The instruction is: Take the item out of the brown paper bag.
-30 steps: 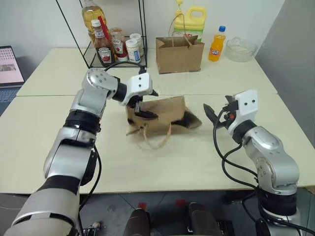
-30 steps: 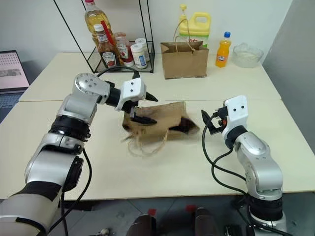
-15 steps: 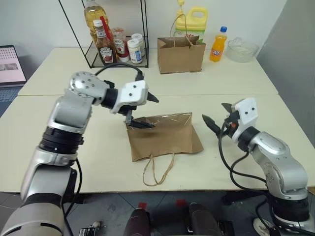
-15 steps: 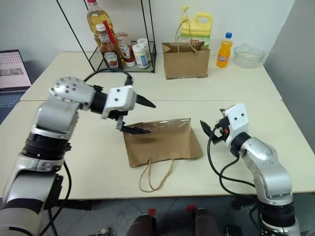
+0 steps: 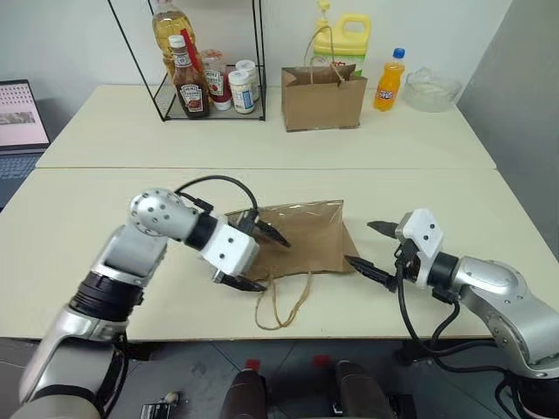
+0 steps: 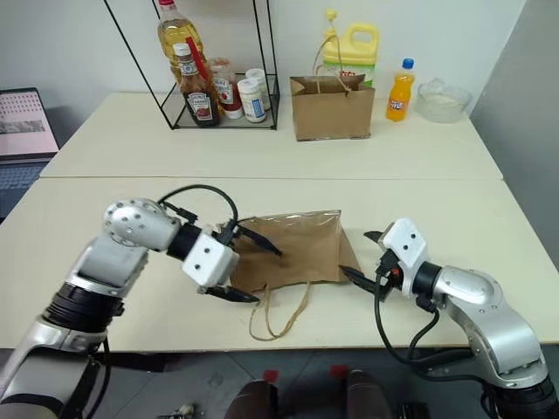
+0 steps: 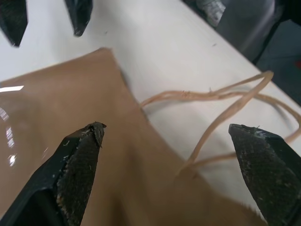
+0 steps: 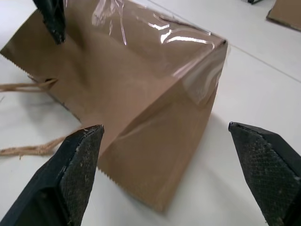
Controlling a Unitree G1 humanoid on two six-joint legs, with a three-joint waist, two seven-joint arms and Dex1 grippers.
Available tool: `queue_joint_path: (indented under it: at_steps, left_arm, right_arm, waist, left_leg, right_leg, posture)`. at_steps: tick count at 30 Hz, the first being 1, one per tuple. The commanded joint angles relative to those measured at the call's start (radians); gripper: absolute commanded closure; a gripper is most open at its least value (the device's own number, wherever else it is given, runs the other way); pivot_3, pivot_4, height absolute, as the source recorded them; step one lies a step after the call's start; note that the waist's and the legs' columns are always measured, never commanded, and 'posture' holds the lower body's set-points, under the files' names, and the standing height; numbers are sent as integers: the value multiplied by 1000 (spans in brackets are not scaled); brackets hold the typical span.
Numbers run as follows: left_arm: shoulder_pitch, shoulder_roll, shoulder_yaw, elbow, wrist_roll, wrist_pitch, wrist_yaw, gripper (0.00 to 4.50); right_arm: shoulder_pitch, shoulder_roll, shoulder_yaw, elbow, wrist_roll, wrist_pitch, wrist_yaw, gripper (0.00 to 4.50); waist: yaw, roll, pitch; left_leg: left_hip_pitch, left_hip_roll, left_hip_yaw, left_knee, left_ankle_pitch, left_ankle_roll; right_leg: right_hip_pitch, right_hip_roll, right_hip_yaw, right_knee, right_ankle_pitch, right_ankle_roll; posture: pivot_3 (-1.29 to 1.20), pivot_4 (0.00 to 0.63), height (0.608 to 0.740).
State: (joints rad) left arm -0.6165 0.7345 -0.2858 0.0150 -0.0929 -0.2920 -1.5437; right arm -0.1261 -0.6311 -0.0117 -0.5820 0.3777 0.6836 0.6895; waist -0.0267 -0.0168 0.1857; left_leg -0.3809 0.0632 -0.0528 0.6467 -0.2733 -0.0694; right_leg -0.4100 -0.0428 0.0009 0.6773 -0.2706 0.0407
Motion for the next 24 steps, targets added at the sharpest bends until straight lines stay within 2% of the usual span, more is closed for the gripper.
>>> queue_joint_path:
  at_steps: [1,6,12,16,24]
  left_arm:
    - [4,-16,-26,27,32,-82,30,0]
    - [-3,-39,-70,94,78,-189,61,0]
    - [4,-89,-92,137,109,-137,127,0]
    - [23,-91,-83,96,39,-37,107,828]
    - [49,-81,-2,-99,-174,463,155,3364]
  right_arm:
    - [19,-22,-22,-37,17,-19,13,42]
    - [35,-33,-35,-48,20,-14,8,42]
    - [102,-71,-32,-73,-10,-57,29,42]
    - [161,-118,-21,-45,-59,-176,74,0]
    - [198,-173,143,123,-308,-644,160,0]
  waist:
    - [0,0,0]
    - [0,0,0]
    - [0,0,0]
    - [-1,0,0]
    - [-4,0,0]
  left_leg:
    - [0,0,0,0,0,0]
    - [1,0,0,0,0,0]
    - [1,0,0,0,0,0]
    - [1,0,0,0,0,0]
    - [2,0,1,0,0,0]
  right_leg:
    - [0,0,0,0,0,0]
    - [0,1,1,1,0,0]
    - [0,2,3,0,0,0]
    - [1,5,11,0,0,0]
    - [1,6,13,1,-2,4]
  posture:
    - [0,150,740]
    - [0,150,740]
    - [0,150,740]
    - [0,150,740]
    - [0,150,740]
